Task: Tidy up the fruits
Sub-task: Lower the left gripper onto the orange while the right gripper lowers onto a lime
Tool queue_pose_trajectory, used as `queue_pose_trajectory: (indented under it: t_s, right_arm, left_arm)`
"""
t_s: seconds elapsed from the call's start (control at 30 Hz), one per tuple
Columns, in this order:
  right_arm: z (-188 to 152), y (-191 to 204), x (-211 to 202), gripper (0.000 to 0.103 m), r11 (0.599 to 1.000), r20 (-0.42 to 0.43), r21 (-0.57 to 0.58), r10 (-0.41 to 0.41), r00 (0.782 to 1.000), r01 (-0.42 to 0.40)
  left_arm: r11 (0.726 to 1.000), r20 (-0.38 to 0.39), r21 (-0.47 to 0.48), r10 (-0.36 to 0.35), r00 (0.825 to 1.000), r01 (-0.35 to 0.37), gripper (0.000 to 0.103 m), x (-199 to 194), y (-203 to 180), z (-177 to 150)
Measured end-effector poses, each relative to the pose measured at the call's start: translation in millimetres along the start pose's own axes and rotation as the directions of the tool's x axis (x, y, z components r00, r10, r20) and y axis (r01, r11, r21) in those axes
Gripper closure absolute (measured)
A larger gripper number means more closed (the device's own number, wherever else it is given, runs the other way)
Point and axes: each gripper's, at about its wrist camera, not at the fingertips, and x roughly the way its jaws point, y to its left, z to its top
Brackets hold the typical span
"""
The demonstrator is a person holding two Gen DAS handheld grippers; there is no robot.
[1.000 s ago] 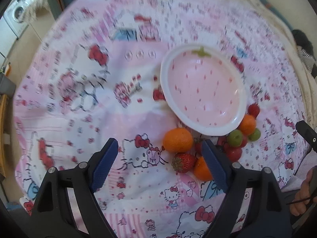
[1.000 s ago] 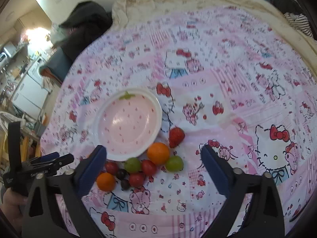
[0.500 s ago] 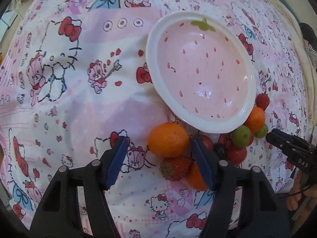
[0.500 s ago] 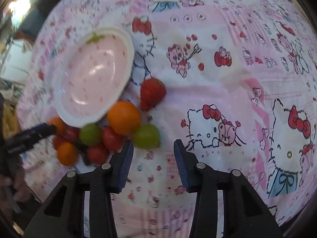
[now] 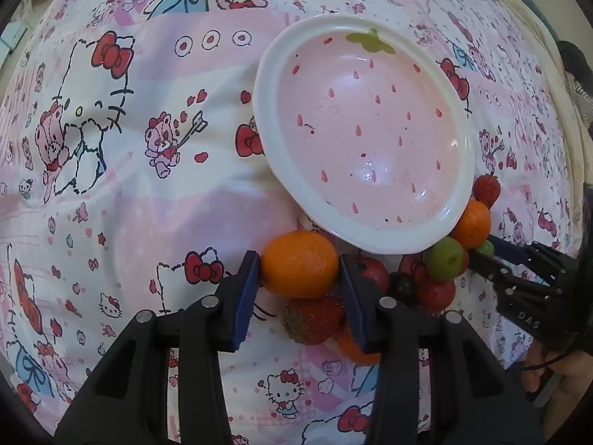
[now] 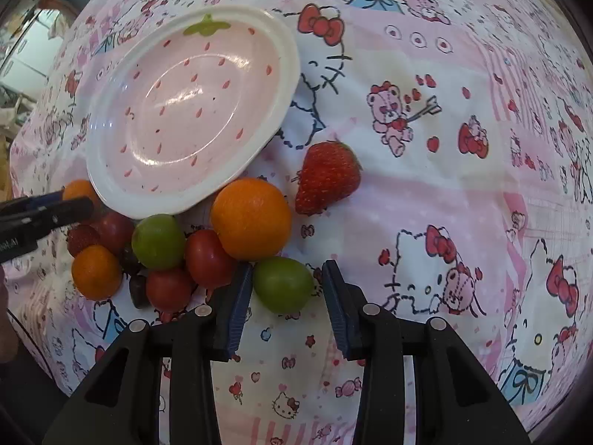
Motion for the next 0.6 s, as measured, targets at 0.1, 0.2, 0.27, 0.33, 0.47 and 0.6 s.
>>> queue_pose_trajectory:
  t_s: [0.1,0.2,0.27,0.33,0.47,0.6]
  right_arm:
    - [2,3,2,0.066,1.000,0.000,-0.010,0.001,1.000,-0.001]
    - [1,1,0,0.070,1.000,0.006,-0.008,0.006,1.000,-0.006]
    - [1,-1,-4,0.070,1.000,0.015,0.001,0.019,1.000,-0.019]
    - [-4,-6,-15,0.070,0.999,0.027,0.007,0.032,0.999,-0.032]
    - [-9,-21,-31,0.070,0.996,0.064,0.053,0.068,0.996,-0.071]
    - [-16,-39,-49,0.070,0.982,0.118,0.121,0.132,0.984,-0.147]
  left_arm:
    - [1.000,0.008,0.003,-0.005,1.000,0.005,0.065,-4,5,-4]
    - [1.000,0.022,0.002,-0.021,1.000,0.021,0.065,-10,6,-6]
    - [0.999,0.041,0.016,-0.032,0.999,0.031,0.065,-16,2,-6]
    - [0.999,0.067,0.034,-0.032,0.997,0.030,0.065,-24,0,-7]
    - [0.999,0.098,0.027,-0.030,0.995,0.027,0.065,-33,3,-8]
    - [1.000,0.129,0.010,-0.014,0.992,0.013,0.065,-39,11,-8]
